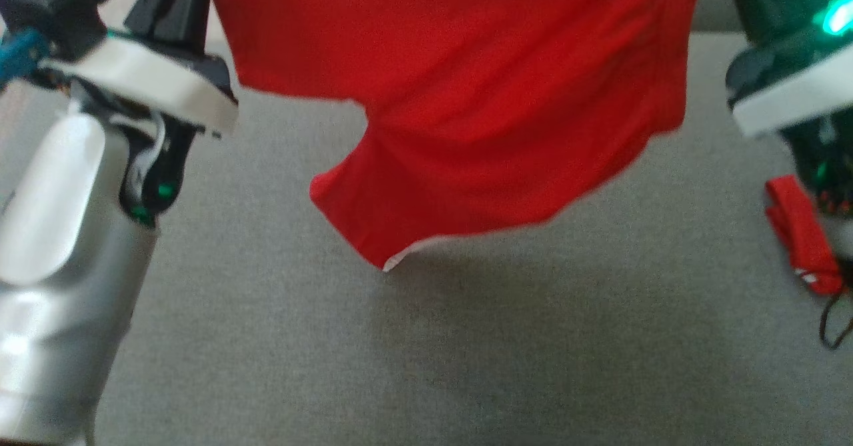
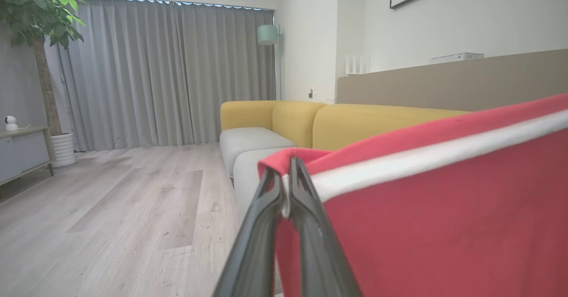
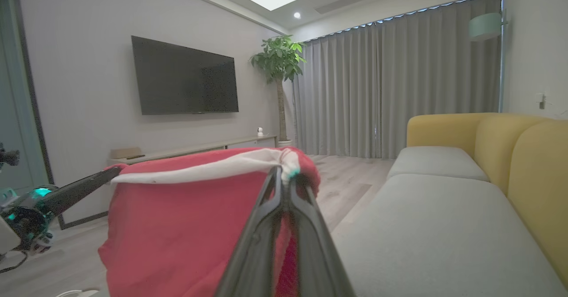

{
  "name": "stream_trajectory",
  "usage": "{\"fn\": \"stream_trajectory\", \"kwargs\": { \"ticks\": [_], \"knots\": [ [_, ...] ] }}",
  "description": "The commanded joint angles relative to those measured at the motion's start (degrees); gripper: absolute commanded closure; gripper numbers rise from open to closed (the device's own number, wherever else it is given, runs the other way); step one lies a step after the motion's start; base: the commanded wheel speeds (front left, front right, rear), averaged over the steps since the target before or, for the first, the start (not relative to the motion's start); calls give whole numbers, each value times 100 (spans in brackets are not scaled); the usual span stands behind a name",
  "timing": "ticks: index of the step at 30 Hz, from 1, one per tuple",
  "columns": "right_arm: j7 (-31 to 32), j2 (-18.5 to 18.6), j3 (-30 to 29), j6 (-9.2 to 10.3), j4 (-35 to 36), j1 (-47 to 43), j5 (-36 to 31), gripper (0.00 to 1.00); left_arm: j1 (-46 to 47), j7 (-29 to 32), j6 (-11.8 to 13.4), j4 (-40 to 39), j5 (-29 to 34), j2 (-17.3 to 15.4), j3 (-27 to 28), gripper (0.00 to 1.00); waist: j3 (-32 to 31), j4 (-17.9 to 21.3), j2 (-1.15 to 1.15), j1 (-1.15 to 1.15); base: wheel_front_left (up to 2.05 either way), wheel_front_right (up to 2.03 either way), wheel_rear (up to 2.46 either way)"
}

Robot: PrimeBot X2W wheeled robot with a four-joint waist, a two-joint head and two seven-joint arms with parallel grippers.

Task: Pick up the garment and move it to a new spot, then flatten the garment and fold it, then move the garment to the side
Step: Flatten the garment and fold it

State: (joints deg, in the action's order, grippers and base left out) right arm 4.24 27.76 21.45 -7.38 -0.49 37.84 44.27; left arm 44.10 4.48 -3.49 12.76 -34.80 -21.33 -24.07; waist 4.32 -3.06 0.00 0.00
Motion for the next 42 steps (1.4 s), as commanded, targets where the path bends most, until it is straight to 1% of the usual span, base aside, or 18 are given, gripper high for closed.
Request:
{"fn": "stream_trajectory", "kwargs": {
  "ticks": [1, 3, 5, 7, 10, 12, 15, 19, 20, 24, 29, 30, 33, 37, 42],
  "knots": [
    [-17, 57, 50, -11, -124, 488, -92, 100, 573, -11, 46, 53, 5, -123, 261, 100, 562, 13, 0, 0, 0, 0, 0],
    [-112, 35, 163, -11, -523, 931, -257, 100, 888, -144, 99, 357, 122, -26, 248, 100, 847, -1, 0, 0, 0, 0, 0],
    [-284, 18, 338, -11, -895, 1430, -478, 100, 1263, -409, 180, 688, 289, 63, 267, 100, 1094, -16, 0, 0, 0, 0, 0],
    [-620, -11, 433, -11, -1264, 1981, -760, 100, 1670, -849, 276, 970, 454, 152, 345, 100, 1296, -38, 0, 0, 0, 0, 0],
    [-1181, -130, 427, -11, -1822, 2612, -1061, 100, 2110, -1532, 377, 1283, 476, 358, 553, 100, 1469, -82, 0, 0, 0, 0, 0],
    [-1504, -171, 436, -11, -2120, 2849, -1213, 100, 2240, -1780, 390, 1389, 531, 448, 622, 100, 1509, -125, 0, 0, 0, 0, 0],
    [-1699, -214, 585, -11, -2504, 2775, -1216, 100, 2016, -1905, 337, 1560, 584, 558, 644, 100, 1461, -170, 0, 0, 0, 0, 0],
    [-1811, -125, 1177, -11, -2749, 2073, -1049, 100, 1090, -1941, 229, 1838, 450, 833, 716, 100, 1307, -242, 0, 0, 0, 0, 0],
    [-1811, -125, 1177, -11, -2749, 2073, -1049, 100, 1090, -1941, 229, 1838, 450, 833, 716, 100, 1307, -242, 0, 0, 0, 0, 0],
    [-1888, -104, 1512, -11, -2859, 1035, -600, 100, -288, -1945, 169, 1848, 364, 1227, 1068, 100, 1133, -272, 0, 0, 0, 0, 0],
    [-1917, -142, 1841, -11, -2835, -260, -73, 100, -1989, -1946, -40, 1917, 515, 1632, 1460, 100, 816, -265, 0, 0, 0, 0, 0],
    [-1920, -165, 1834, -11, -2717, -704, 78, 100, -2503, -1946, -110, 1874, 567, 1736, 1608, 100, 675, -267, 0, 0, 0, 0, 0],
    [-1921, -184, 1808, -11, -2473, -1346, 184, 100, -3110, -1947, -200, 1824, 659, 1810, 1758, 100, 430, -279, 0, 0, 0, 0, 0],
    [-1922, -189, 1748, -11, -2141, -2118, 94, 100, -3761, -1947, -264, 1616, 753, 1839, 2008, 100, 123, -287, 0, 0, 0, 0, 0],
    [-1922, -128, 1889, -11, -1739, -3010, 95, 100, -4530, -1947, -310, 1408, 686, 1843, 2038, 100, -224, -306, 0, 0, 0, 0, 0]
  ]
}}
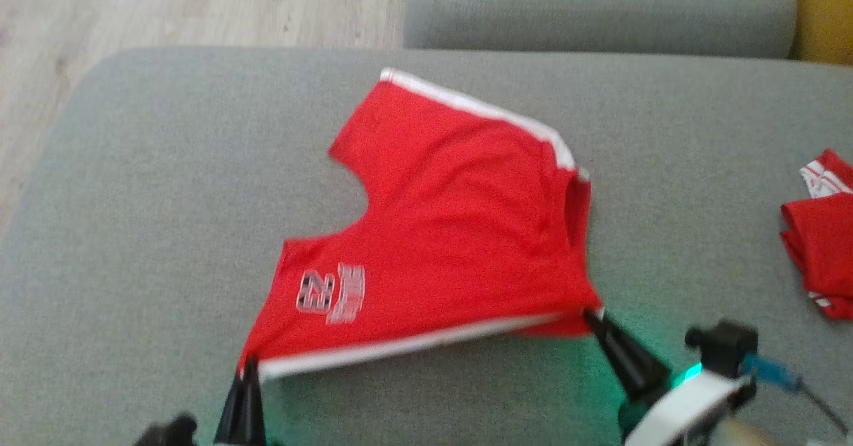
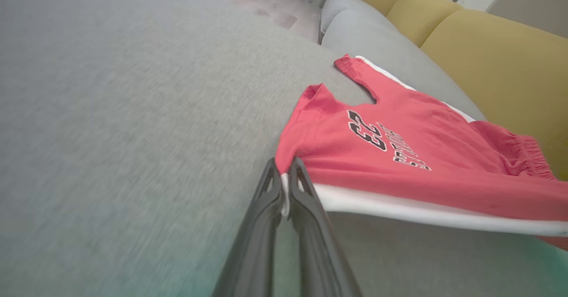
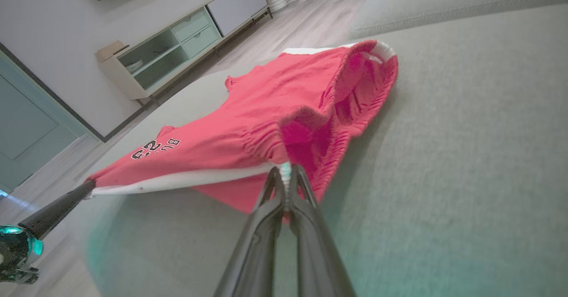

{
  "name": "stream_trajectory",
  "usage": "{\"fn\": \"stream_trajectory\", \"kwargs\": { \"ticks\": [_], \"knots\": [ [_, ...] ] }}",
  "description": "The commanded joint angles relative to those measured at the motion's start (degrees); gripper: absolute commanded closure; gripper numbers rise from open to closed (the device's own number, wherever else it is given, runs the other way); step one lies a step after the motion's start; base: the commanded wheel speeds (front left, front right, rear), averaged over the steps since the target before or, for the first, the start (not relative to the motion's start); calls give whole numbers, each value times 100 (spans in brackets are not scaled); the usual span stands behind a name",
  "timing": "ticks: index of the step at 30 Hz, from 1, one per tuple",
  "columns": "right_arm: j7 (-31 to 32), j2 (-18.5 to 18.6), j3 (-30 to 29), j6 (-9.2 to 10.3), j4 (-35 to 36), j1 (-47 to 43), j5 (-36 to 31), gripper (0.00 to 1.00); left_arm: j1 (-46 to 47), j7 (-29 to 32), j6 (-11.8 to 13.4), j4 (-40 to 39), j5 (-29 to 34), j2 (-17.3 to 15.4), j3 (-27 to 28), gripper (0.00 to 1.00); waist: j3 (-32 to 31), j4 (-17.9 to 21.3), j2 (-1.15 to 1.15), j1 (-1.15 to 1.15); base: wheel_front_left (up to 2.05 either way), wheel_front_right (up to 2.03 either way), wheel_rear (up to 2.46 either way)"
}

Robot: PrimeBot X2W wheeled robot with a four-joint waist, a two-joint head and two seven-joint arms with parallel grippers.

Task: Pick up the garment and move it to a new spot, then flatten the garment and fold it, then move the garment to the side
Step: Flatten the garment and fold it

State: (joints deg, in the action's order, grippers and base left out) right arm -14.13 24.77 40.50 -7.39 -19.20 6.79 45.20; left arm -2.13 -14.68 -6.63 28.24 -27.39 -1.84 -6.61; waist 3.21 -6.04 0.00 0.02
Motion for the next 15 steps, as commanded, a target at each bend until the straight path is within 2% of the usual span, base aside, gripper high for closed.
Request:
{"fn": "stream_trajectory", "kwargs": {
  "ticks": [1, 5, 8, 12, 15],
  "knots": [
    [-86, 202, 35, -10, 218, -47, 17, 100, -41, -31, -2, -178, -52, -106, 306, 100, -176, -5, 0, -2, 0, 0, 0],
    [-86, 311, 45, -10, 549, -439, 86, 100, -326, -31, -25, -467, 220, -105, 348, 100, -294, -2, 0, -2, 0, 0, 0],
    [-86, 237, -72, -10, 787, -470, 226, 100, -128, -31, -45, -701, 376, -105, 383, 100, -228, 39, 0, -2, 0, 0, 0],
    [93, 13, -249, -10, 939, -170, 553, 100, 832, -8, -69, -545, 697, -264, 106, 100, 69, 100, 0, -2, 0, 0, 0],
    [360, -162, -405, -10, 929, 245, 800, 100, 1950, 353, -76, -170, 827, -467, -115, 100, 450, 196, 0, -2, 0, 0, 0]
  ]
}}
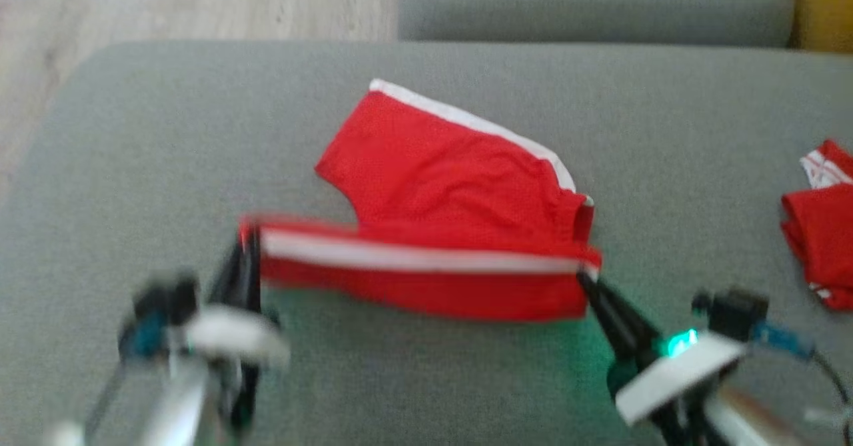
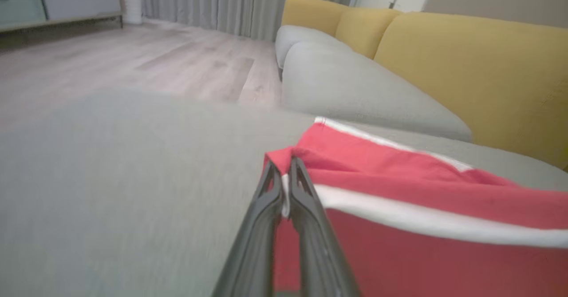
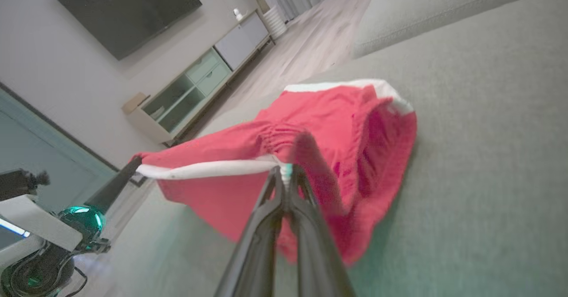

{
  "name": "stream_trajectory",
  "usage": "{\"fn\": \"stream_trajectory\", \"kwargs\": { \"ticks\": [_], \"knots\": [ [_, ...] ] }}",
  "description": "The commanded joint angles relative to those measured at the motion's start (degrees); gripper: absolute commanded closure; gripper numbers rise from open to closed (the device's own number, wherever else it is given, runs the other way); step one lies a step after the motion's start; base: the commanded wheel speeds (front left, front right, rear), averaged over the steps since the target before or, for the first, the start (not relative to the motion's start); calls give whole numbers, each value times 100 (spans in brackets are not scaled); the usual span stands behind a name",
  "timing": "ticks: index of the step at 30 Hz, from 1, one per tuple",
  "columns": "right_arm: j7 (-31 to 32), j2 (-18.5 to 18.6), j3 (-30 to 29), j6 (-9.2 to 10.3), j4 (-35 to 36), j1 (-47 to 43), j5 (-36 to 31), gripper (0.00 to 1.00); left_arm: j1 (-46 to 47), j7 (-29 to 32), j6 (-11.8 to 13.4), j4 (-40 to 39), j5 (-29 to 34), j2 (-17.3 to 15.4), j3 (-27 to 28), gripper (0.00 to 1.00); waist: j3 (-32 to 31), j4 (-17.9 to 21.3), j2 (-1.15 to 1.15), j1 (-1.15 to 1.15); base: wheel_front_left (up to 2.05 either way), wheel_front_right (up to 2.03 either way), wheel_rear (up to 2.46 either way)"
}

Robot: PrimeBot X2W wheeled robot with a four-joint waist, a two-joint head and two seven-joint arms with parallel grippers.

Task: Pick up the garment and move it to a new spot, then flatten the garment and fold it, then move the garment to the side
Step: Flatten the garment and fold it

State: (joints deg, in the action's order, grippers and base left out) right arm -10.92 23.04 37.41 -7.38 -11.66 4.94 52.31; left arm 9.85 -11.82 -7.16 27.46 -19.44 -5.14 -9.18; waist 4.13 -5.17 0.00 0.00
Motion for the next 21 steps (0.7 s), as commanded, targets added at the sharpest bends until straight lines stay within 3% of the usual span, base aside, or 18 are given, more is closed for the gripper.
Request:
{"fn": "stream_trajectory", "kwargs": {
  "ticks": [1, 6, 11, 15, 21],
  "knots": [
    [99, -56, -167, -11, 146, 575, 170, 100, 1135, 212, -24, 45, 52, -179, 89, 100, 468, 140, 0, 0, 0, 0, 0],
    [362, -360, -434, -11, -50, 1307, 477, 100, 2830, 859, -30, 623, 83, -389, -390, 100, 1086, 397, 0, 0, 0, 0, 0],
    [498, -547, -420, -11, -216, 1846, 529, 100, 3809, 1260, -31, 1127, -50, -642, -674, 100, 1545, 665, 0, 0, 0, 0, 0],
    [444, -733, -339, -11, -353, 2205, 594, 100, 4427, 1507, -32, 1580, -74, -882, -973, 100, 1926, 951, 0, 0, 0, 0, 0],
    [216, -892, -190, -11, -541, 2490, 730, 100, 4922, 1417, -32, 2120, -171, -1003, -1144, 100, 2275, 1238, 0, 0, 0, 0, 0]
  ]
}}
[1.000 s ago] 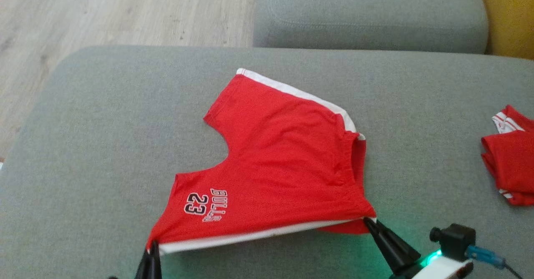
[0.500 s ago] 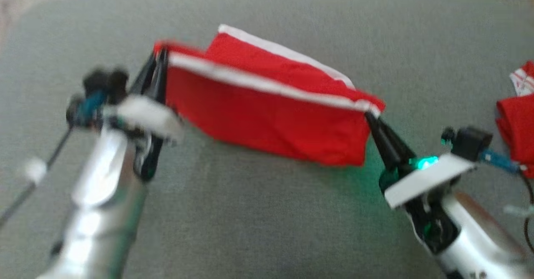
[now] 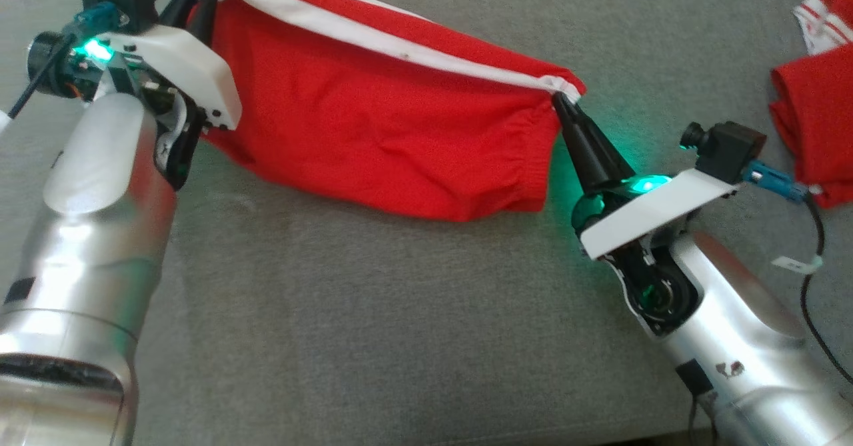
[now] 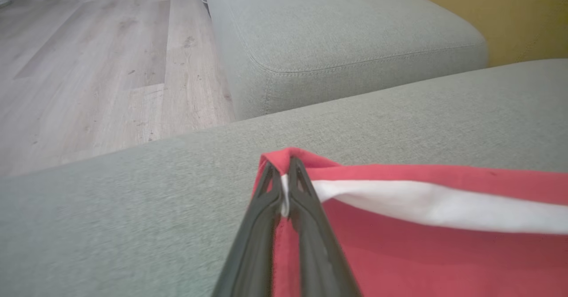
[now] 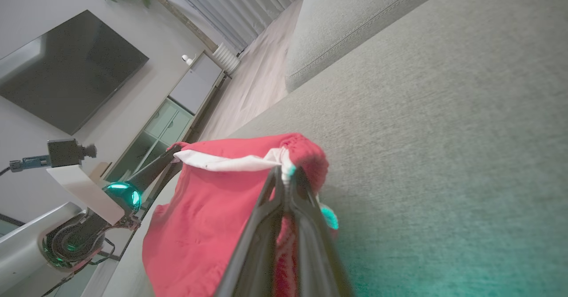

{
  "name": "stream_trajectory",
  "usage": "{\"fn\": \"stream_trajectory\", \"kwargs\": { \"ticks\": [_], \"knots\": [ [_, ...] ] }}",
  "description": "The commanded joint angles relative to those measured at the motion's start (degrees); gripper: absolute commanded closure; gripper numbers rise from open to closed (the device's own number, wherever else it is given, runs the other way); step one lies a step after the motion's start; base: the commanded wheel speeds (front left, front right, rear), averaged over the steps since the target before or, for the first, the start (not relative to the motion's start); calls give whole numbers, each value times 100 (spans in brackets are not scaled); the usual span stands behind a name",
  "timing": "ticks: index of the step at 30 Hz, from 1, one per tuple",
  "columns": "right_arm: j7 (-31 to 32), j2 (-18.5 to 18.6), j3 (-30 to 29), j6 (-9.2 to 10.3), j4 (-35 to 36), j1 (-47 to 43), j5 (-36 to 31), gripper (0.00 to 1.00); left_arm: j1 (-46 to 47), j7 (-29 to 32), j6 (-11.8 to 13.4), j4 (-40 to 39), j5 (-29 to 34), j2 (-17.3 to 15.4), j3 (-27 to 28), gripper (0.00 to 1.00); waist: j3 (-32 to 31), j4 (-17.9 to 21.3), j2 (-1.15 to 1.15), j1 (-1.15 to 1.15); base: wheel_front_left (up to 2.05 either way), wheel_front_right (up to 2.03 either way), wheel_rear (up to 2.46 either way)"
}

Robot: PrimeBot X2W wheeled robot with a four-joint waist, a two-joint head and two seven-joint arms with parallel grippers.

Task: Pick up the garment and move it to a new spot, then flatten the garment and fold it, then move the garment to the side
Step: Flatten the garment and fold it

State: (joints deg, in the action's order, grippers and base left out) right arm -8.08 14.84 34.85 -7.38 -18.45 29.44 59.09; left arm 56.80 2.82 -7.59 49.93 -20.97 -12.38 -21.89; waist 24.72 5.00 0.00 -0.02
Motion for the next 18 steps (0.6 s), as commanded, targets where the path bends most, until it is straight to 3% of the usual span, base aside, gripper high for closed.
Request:
{"fn": "stream_trajectory", "kwargs": {
  "ticks": [1, 5, 6, 7, 8, 14, 18],
  "knots": [
    [-100, -83, 107, -11, 119, 74, 69, 100, 275, -92, 11, -45, -22, -287, 111, 100, 251, 249, 0, 2, 0, 0, 0],
    [-229, -122, 258, -11, 14, 196, 127, 100, 445, -325, 73, 293, 63, -312, 52, 100, 306, 300, 0, 2, 0, 0, 0],
    [-281, -121, 286, -11, -21, 232, 98, 74, 471, -403, 87, 364, 92, -304, 25, 94, 302, 297, 0, 2, 0, 0, 0],
    [-337, -121, 308, -11, -52, 260, 68, 9, 480, -475, 89, 438, 108, -284, 3, 28, 297, 288, 0, 2, 0, 0, 0],
    [-378, -115, 333, -11, -88, 278, 44, 0, 479, -532, 92, 518, 112, -255, -14, 0, 284, 272, 0, 2, 0, 0, 0],
    [-637, 101, 194, -11, -417, 264, -634, 0, 358, -1132, 220, 872, 53, -98, 17, 0, 74, 114, 0, 2, 0, 0, 0],
    [-686, 87, -545, -11, -548, 49, -1342, 0, 157, -1442, 216, 1040, -94, 49, 90, 0, -116, 13, 0, 2, 0, 0, 0]
  ]
}}
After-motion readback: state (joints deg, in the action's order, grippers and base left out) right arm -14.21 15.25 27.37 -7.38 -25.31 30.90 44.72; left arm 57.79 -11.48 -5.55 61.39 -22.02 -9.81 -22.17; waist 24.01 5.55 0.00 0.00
